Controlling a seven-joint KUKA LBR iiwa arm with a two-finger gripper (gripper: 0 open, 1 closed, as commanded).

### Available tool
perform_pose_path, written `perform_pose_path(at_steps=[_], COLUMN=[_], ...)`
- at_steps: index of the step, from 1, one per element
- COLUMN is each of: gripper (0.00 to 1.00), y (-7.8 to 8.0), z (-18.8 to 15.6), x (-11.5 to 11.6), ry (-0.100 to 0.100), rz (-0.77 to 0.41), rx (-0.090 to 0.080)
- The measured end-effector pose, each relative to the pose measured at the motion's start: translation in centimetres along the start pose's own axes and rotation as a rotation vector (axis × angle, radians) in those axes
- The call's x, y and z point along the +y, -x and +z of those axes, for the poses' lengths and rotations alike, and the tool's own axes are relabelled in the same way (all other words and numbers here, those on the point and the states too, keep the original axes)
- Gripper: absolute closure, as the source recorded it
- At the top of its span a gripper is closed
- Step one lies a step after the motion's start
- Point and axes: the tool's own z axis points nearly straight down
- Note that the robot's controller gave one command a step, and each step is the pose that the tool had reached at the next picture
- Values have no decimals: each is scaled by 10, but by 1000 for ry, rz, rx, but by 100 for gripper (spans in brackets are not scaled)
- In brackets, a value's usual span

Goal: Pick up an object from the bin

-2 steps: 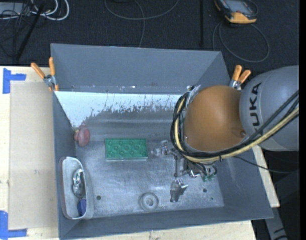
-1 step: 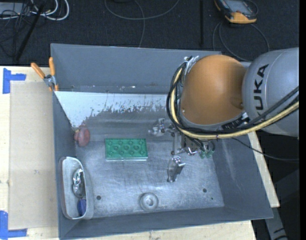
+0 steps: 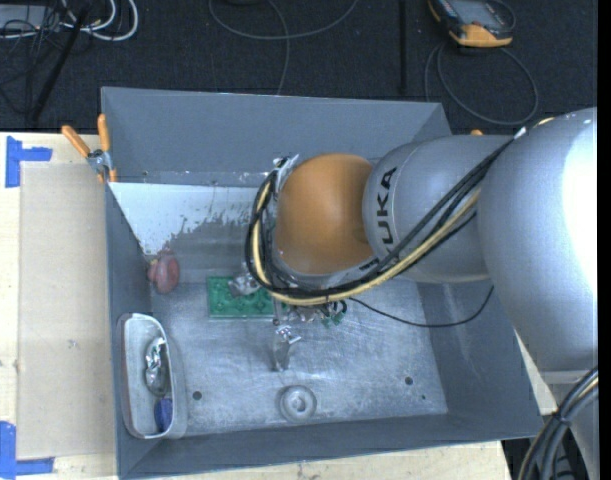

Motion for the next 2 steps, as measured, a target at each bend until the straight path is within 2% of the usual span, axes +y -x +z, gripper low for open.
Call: perform_pose_path(at_steps=[1,2], gripper=[0,100], y=[33,37], z=[-8,-12], x=[-6,-6], ry=[3,4], rz=[-98,-92], rx=[9,-6])
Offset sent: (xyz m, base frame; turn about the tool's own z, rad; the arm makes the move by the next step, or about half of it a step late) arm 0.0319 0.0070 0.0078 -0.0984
